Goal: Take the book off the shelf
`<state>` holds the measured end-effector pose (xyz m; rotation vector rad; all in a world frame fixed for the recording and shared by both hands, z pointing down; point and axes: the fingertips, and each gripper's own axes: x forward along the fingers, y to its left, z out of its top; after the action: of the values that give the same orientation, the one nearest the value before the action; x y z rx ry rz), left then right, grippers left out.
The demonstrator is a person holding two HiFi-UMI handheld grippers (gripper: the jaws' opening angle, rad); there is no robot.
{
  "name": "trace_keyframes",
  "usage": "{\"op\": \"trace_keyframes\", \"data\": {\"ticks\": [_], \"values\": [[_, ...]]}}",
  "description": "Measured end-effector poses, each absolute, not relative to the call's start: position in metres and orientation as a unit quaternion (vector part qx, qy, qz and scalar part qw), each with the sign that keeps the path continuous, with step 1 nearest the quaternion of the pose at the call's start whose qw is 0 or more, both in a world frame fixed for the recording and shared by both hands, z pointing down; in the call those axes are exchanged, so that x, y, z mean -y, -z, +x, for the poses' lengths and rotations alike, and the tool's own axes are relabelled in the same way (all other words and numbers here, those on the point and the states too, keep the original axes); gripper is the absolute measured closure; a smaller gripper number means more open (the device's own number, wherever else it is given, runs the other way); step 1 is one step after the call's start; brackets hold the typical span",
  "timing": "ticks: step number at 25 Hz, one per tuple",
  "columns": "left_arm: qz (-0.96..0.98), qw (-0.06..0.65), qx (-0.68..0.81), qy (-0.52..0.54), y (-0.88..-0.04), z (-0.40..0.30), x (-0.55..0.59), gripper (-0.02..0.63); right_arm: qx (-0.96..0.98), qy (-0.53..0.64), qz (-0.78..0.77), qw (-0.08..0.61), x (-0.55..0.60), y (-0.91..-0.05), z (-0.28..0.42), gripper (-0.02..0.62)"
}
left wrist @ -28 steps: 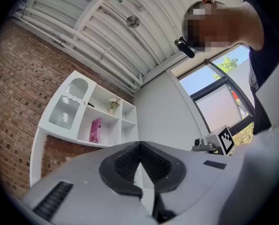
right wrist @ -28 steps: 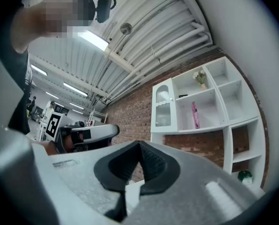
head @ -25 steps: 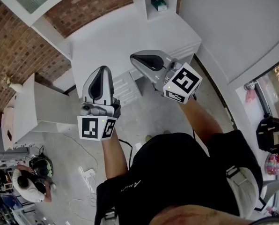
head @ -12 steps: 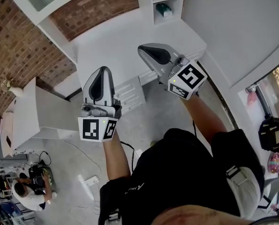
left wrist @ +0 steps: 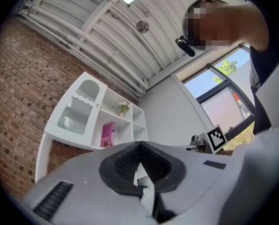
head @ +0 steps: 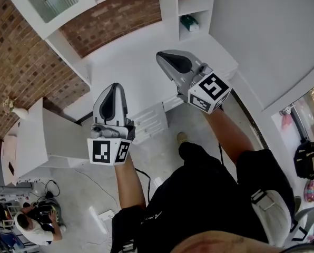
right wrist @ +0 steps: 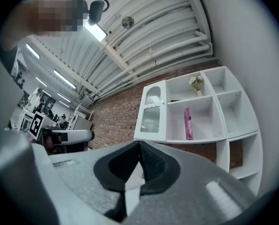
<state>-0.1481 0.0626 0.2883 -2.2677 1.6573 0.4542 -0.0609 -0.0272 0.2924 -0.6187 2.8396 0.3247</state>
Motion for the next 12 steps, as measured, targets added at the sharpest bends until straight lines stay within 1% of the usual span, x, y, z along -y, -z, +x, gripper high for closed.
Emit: {"op": "trace_keyframes", "data": {"ticks": [12], "values": [[-0.775, 0.153, -0.598, -0.136, -0.281, -0.189, 0.084, 0.607, -0.963, -0.126, -0.203, 0.123, 0.191, -0.256, -0.109, 0.594]]}}
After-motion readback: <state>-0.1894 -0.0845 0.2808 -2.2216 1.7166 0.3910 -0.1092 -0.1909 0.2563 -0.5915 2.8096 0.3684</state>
